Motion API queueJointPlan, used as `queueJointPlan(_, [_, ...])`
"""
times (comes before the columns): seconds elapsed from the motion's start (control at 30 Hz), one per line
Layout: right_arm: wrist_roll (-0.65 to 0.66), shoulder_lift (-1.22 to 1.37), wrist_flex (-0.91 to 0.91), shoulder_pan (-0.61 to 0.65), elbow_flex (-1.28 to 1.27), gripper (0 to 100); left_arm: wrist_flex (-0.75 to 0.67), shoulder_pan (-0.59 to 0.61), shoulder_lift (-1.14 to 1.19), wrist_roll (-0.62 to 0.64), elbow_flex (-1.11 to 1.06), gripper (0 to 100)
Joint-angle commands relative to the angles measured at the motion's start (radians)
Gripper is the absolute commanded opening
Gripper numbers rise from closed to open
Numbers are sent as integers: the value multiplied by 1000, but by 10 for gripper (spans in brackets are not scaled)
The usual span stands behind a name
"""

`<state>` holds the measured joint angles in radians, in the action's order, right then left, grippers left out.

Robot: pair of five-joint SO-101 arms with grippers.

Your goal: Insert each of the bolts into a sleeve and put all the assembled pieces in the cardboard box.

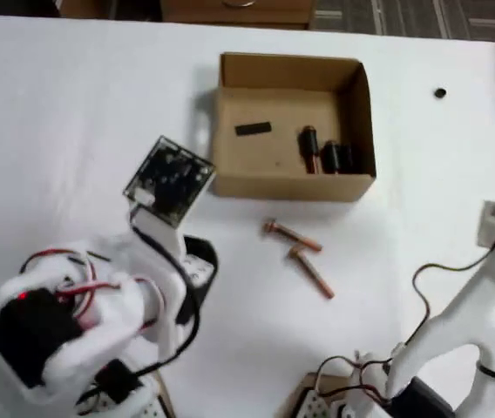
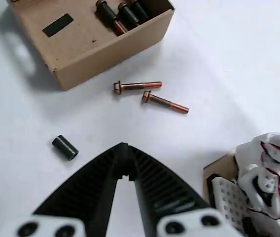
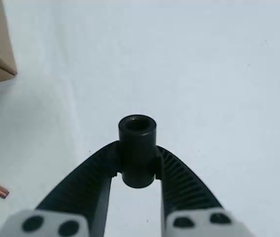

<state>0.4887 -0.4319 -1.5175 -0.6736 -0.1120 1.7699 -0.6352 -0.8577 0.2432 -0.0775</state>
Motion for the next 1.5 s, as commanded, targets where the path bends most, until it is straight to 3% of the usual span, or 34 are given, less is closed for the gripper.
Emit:
queueJointPlan(0.0, [8,-45,10,-38,5,19,15,-64,8,52,45,20])
queueJointPlan(0.83, [3,-53,18,-25,-60,19,-34,-75,15,54,-44,21])
queueJointPlan(1.03, [0,-53,16,-25,-60,19,-61,-69,166,34,-68,21])
queueJointPlan(1.2, [0,-53,16,-24,-60,19,-178,-74,276,245,-68,22])
queueJointPlan(1.47, [-2,-53,18,25,-60,19,-404,-75,382,821,-85,22])
